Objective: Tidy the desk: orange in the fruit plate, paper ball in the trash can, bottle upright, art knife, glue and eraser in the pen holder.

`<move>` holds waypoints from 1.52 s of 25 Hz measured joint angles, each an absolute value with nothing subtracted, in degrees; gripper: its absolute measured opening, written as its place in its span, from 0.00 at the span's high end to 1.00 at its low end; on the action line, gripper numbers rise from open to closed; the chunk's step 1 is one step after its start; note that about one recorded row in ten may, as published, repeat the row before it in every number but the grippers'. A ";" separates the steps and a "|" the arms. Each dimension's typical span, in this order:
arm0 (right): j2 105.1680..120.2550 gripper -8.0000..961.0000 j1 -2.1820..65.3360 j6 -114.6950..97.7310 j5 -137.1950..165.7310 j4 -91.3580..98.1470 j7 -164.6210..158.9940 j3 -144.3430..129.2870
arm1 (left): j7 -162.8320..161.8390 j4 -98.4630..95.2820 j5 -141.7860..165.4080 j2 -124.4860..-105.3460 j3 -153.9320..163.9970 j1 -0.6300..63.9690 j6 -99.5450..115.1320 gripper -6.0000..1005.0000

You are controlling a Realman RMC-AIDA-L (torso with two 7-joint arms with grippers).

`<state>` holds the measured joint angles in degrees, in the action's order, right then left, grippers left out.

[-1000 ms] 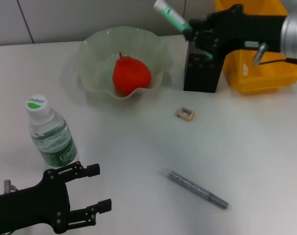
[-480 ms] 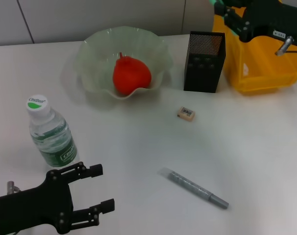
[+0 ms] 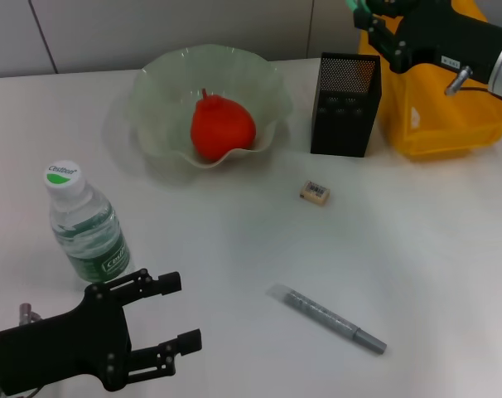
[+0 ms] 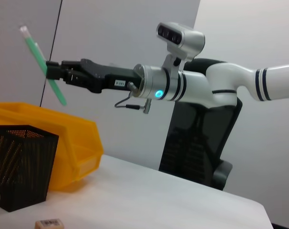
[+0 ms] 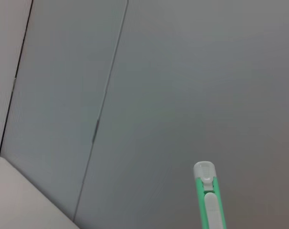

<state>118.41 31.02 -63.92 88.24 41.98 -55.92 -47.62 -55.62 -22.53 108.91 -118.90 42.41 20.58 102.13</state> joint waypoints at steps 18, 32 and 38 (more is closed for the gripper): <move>118.37 0.82 34.66 -59.52 87.54 32.99 -48.64 -46.07 | -56.43 -21.61 108.71 -118.92 42.45 21.86 101.01 0.21; 118.71 0.82 35.96 -57.16 87.45 31.91 -48.53 -45.73 | -56.43 -21.53 108.72 -119.00 42.34 21.69 100.76 0.21; 118.23 0.72 37.81 -55.25 87.85 28.65 -48.65 -46.05 | -56.43 -21.37 108.72 -119.00 42.42 21.80 100.71 0.21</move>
<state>118.23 37.81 -55.25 87.85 28.65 -48.65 -46.05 -56.43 -21.37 108.72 -119.00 42.42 21.80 100.71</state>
